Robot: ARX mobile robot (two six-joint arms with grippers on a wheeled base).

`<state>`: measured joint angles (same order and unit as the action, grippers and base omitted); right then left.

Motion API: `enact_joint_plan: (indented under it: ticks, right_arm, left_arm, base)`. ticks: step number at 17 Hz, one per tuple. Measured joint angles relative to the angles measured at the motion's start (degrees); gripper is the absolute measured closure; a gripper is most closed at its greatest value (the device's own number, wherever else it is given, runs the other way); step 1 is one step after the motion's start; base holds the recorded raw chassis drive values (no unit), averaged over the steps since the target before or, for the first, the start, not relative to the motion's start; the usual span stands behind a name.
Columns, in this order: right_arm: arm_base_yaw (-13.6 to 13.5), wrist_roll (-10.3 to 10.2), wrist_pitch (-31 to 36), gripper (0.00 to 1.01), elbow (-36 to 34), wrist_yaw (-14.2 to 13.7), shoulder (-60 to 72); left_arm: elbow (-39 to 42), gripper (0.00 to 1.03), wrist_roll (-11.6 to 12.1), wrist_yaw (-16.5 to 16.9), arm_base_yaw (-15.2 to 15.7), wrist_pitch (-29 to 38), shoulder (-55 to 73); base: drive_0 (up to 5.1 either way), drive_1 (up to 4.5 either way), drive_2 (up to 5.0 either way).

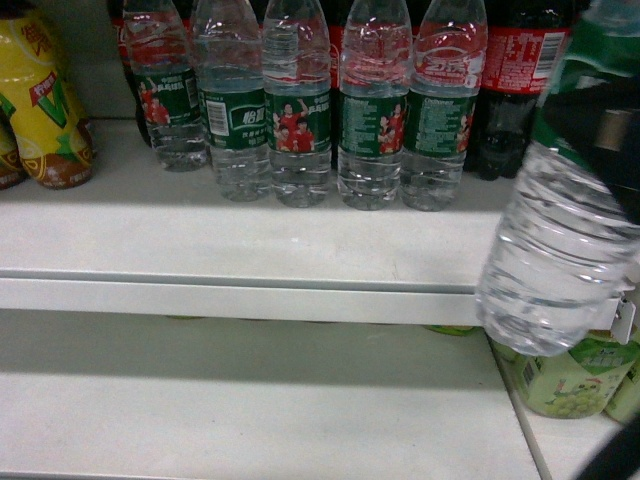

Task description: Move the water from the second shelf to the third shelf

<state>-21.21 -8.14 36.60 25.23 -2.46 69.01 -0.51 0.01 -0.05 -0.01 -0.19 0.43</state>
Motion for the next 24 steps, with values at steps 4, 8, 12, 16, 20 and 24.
enact_joint_plan:
  ticks: [4,8,12,16,20,24]
  right_arm:
    - [8.3,-1.3,-10.5,0.59,-7.0,3.8,-18.6]
    - [15.1,-4.0,-18.9,0.59,-11.1,7.2,-34.5]
    - [22.9,-5.8,-24.0,0.59,-12.4,11.8,-41.8]
    - [18.4,-7.5,-27.1,0.59,-11.8,16.0,-42.1]
    - [14.1,-8.5,-28.0,0.59,-11.1,15.6,-40.9]
    - [14.1,-8.5,-28.8,0.59,-11.1,15.5,-40.6]
  left_arm:
    - [0.0,0.05,0.0,0.0,0.0,0.0,0.0]
    - [0.0,0.05,0.0,0.0,0.0,0.0,0.0]
    - [0.0,0.05,0.0,0.0,0.0,0.0,0.0]
    - [0.0,0.05,0.0,0.0,0.0,0.0,0.0]
    - [0.0,0.05,0.0,0.0,0.0,0.0,0.0]
    - [0.0,0.05,0.0,0.0,0.0,0.0,0.0]
  base:
    - [0.0,0.00,0.0]
    - [0.0,0.00,0.0]
    - [0.0,0.00,0.0]
    - [0.0,0.00,0.0]
    - [0.0,0.00,0.0]
    - [0.0,0.00,0.0]
